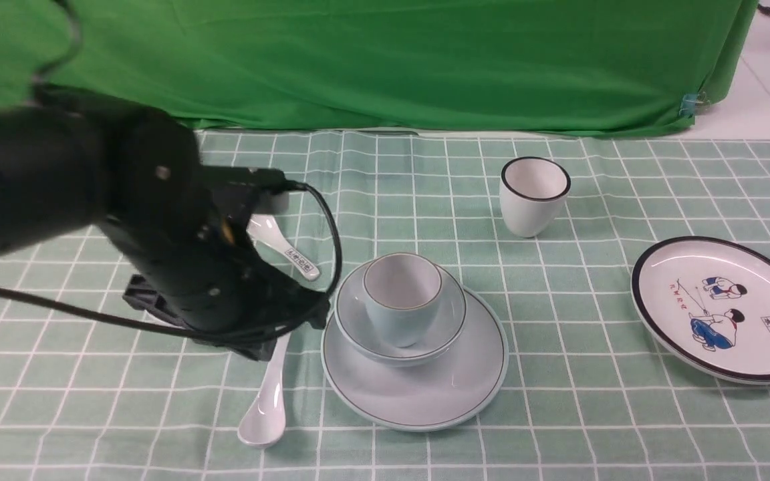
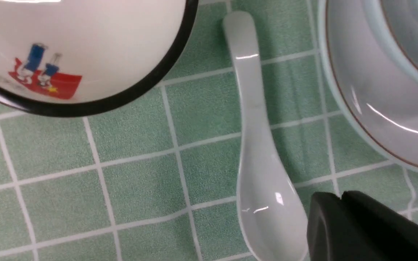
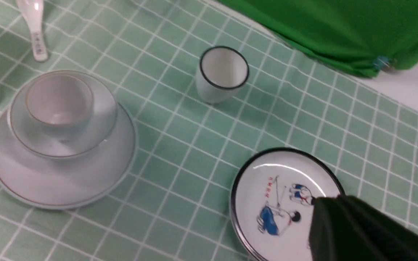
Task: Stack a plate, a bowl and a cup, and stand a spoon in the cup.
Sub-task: Use the left arm to grab a blue soup spoon
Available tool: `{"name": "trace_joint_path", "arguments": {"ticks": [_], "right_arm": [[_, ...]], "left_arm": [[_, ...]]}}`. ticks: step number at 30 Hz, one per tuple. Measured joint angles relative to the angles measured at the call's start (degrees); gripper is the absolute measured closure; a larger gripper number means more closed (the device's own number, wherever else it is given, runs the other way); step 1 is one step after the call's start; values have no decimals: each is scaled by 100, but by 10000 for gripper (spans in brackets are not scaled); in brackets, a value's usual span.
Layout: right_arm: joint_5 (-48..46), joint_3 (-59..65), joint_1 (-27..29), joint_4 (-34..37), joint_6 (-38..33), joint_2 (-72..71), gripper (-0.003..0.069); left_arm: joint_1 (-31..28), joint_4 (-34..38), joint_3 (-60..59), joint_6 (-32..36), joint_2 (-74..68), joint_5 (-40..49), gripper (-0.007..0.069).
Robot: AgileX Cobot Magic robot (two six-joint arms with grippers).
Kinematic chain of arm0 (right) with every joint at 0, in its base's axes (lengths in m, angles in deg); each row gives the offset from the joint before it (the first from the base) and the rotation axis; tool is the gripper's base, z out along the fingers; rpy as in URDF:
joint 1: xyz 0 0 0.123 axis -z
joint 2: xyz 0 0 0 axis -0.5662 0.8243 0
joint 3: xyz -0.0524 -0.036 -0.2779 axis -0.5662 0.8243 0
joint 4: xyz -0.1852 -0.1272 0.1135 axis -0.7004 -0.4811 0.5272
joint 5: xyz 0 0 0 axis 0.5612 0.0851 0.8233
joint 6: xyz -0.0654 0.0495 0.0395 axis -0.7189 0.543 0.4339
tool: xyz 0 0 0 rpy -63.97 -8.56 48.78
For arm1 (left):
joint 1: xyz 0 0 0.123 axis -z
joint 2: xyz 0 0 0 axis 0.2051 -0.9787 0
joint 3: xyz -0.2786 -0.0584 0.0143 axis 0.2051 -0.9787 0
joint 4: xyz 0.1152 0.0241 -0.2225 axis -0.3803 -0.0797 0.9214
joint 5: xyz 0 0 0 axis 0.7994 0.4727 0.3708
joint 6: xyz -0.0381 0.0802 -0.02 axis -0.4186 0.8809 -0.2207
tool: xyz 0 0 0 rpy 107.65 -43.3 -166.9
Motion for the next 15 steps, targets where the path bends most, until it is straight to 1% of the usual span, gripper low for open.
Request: {"name": "trace_joint_path", "arguments": {"ticks": [2, 3, 4, 5, 6, 8, 9, 12, 13, 15], "right_arm": [[-12, 249, 147, -4, 79, -287, 636], [8, 538, 352, -23, 163, -665, 637], [8, 567, 371, -23, 170, -704, 637], [14, 754, 504, -23, 236, -985, 637], [14, 777, 518, -23, 247, -1015, 637], [53, 1038, 617, -23, 329, -1343, 637], [58, 1073, 630, -23, 348, -1412, 637], [58, 1150, 635, -23, 380, -1553, 637], [58, 1152, 635, -23, 380, -1554, 637], [78, 1152, 635, -23, 380, -1561, 637]], "left_arm": [[20, -62, 21, -58, -134, -42, 610], [38, -100, 40, -150, -338, -106, 594], [42, -109, 49, -173, -356, -116, 594], [42, -129, 59, -224, -483, -237, 572], [42, -138, 59, -235, -517, -283, 564], [42, -220, 63, -350, -720, -518, 499], [42, -256, 63, -434, -764, -560, 480], [42, -599, 63, -796, -1012, -824, 358], [42, -622, 63, -813, -1041, -834, 344], [42, -797, 63, -1011, -1217, -975, 267]]}}
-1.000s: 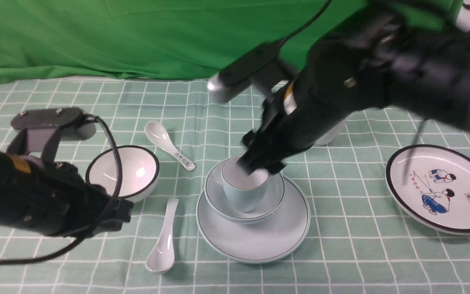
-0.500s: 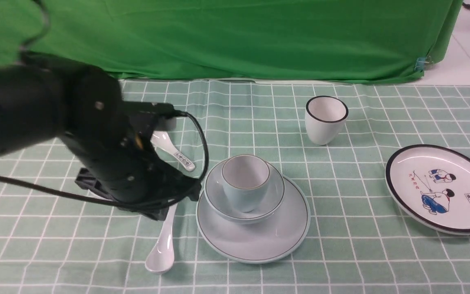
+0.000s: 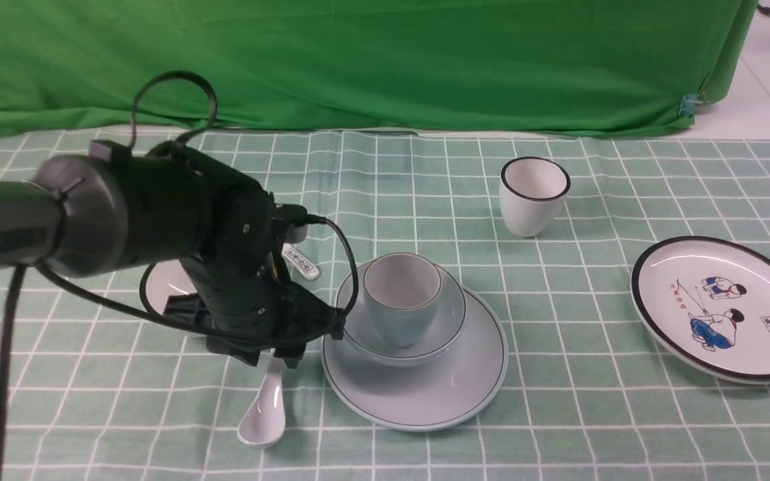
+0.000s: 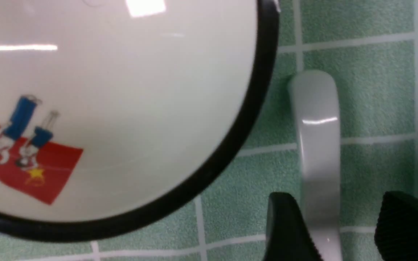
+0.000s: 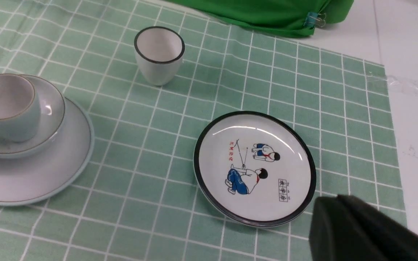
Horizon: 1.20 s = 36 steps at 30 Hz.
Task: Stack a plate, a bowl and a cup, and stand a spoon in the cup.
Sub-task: Use the left arm to grab a blue soup spoon, then use the left arm to put the blue soup spoon into the blue teacup in the middle
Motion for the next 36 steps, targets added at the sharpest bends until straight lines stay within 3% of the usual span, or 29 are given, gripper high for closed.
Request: {"name": "trace_joint_path", "arguments": {"ticks": [4, 8, 12, 14, 21, 25, 31, 34, 36], "right_arm": [[29, 4, 0, 0, 6, 0, 637], [46, 4, 0, 0, 6, 0, 637], [58, 4, 0, 0, 6, 0, 637], [58, 4, 0, 0, 6, 0, 637], [58, 4, 0, 0, 6, 0, 637], [58, 4, 0, 0, 6, 0, 637], [62, 4, 0, 0, 6, 0, 637], [68, 4, 0, 0, 6, 0, 637], [145, 4, 0, 0, -8, 0, 637]], "left_arm": [[0, -53, 0, -52, -173, -122, 224], [0, -70, 3, -57, -324, -236, 246], [0, -181, 29, -63, -336, -200, 456], [0, -181, 29, -51, -320, -164, 510], [32, -152, 29, -21, 418, 158, 512], [349, -199, -19, -19, 1333, -626, 512], [803, -635, -469, -112, 2001, -3914, 512], [796, -683, -572, -50, 1905, -4708, 512], [792, -710, -604, 494, 1524, -5475, 512]]}}
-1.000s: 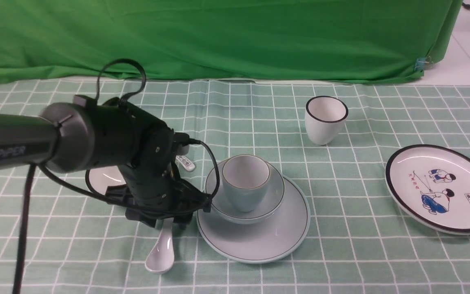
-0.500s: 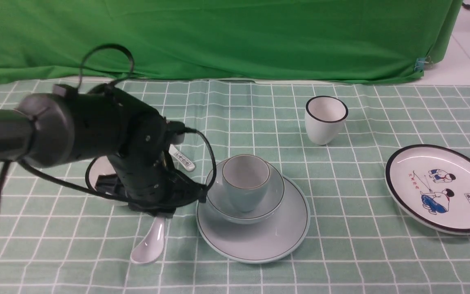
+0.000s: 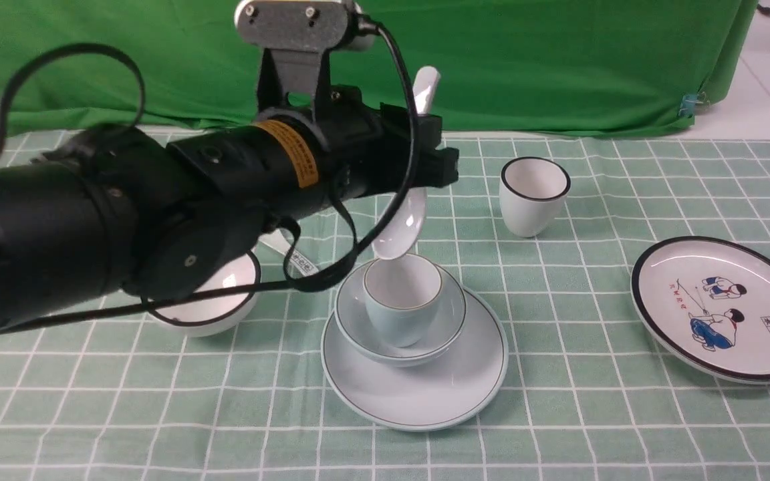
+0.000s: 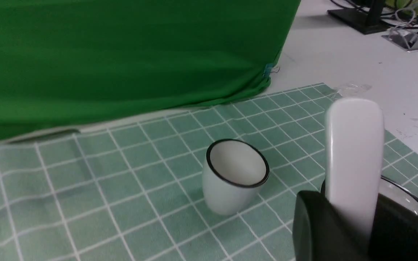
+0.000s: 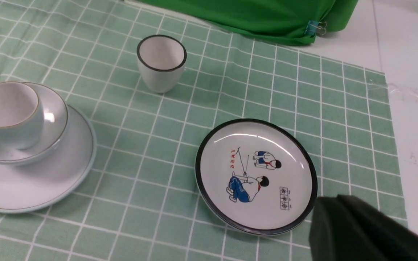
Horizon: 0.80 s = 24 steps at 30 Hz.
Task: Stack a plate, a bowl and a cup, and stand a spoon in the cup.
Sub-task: Use the left arm to put the blue soup spoon into the blue teacup in the middle
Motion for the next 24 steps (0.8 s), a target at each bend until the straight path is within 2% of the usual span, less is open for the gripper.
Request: {"name": "trace_joint_path", "arguments": {"ticks": [6, 11, 24], "right_arm": [[120, 0, 0, 0, -70, 0, 637], [148, 0, 0, 0, -167, 0, 637], [215, 0, 0, -8, -200, 0, 637]], "left_arm": [[0, -18, -33, 393, -568, -875, 512], [-58, -14, -58, 667, -868, -1122, 512], [-119, 46, -109, 700, -1361, -1235, 512]]}}
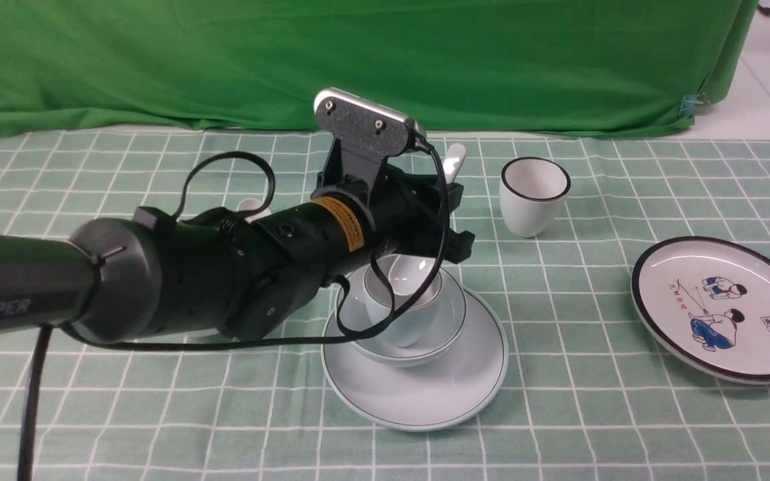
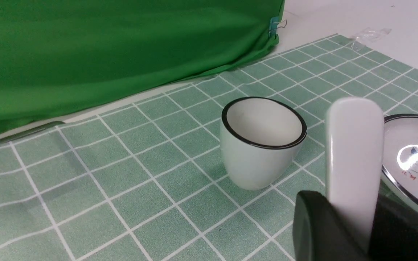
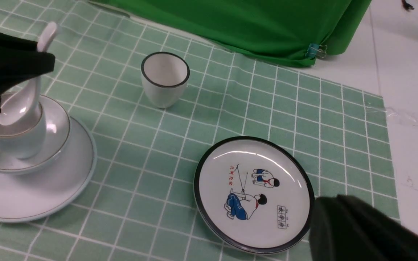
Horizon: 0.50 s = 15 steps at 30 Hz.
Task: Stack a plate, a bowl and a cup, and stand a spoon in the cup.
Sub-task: Use the left arm to put the blue soup spoon into the blue teacup in the middle
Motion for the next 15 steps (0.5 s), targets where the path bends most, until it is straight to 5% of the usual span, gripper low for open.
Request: {"name": "trace_joint_path", "arguments": {"ticks": [15], "right_arm": [[35, 0, 0, -16, -19, 0, 637]], "left_arm": [[0, 0, 0, 32, -200, -2, 478]]}}
